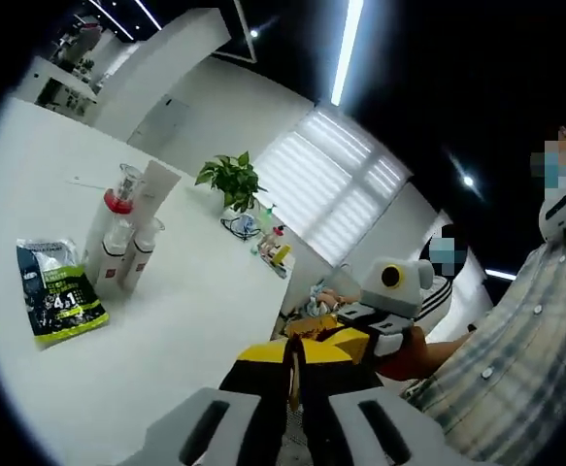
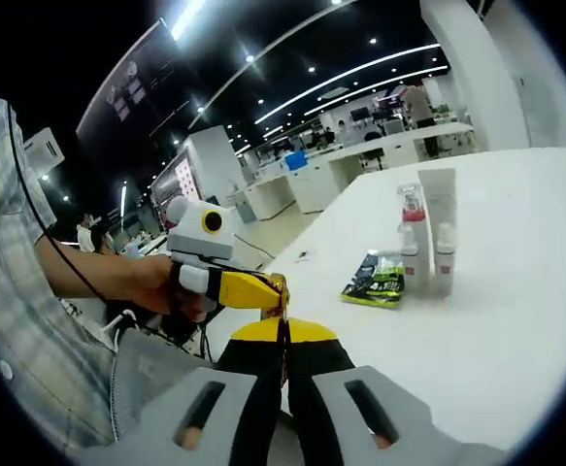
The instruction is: Arrange the skincare products in the storage area until every visible bottle or jar stands upright without overlapping.
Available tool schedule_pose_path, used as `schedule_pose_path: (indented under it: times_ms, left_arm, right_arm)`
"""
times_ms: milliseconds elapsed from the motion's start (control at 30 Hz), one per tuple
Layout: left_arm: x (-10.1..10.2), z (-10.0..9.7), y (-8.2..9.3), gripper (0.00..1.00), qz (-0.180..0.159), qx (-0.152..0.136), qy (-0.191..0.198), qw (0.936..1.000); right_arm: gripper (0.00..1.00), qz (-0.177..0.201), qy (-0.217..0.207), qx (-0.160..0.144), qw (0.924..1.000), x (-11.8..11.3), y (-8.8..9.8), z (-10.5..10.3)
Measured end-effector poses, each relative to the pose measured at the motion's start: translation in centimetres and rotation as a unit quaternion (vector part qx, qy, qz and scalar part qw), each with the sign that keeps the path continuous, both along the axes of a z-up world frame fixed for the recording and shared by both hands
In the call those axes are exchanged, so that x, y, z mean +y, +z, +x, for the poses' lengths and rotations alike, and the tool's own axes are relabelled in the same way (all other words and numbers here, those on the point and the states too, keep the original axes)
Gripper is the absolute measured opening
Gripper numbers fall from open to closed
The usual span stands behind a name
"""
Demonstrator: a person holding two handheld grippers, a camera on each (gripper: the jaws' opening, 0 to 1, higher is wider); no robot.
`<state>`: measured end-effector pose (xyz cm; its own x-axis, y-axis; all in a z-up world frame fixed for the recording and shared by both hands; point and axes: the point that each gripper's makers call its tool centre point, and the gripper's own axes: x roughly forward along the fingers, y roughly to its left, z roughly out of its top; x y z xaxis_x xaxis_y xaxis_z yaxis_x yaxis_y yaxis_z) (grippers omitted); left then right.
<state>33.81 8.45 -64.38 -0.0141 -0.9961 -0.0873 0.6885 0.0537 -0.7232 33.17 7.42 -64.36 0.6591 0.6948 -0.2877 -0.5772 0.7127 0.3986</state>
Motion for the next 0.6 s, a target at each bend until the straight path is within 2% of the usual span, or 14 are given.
schedule_pose_path:
  times_ms: [67,267,367,500,533,600]
  left_arm:
    - [-0.14,0.11,0.01,0.01,0.0,0.014,0.0,0.9999]
    - [-0.4,0.5,0.25,0.0,0.002,0.018,0.01,0.9998]
    - [-0.48,0.51,0.31,0.0,0.003,0.021,0.012,0.9997]
    - [-0.28,0.55,0.69,0.0,-0.006,0.027,0.017,0.9995]
    - [-0.18,0.65,0.77,0.0,-0.009,0.032,0.021,0.9992]
    - [-0.07,0.86,0.89,0.0,-0.013,0.035,0.03,0.9988]
  right_arm:
    - [0.0,-0.001,-0.005,0.001,1.0,-0.15,-0.05,0.09]
    - [0.0,-0.006,-0.019,-0.013,0.9997,-0.57,0.09,0.53]
    - [0.01,-0.005,-0.018,-0.009,0.9998,-0.6,0.02,0.53]
    - [0.08,-0.012,-0.023,-0.008,0.9996,-0.78,-0.3,0.8]
    - [0.08,-0.005,-0.023,-0.003,0.9997,-0.77,-0.21,0.8]
    - [0.0,0.027,-0.001,-0.001,0.9996,0.0,0.5,0.28]
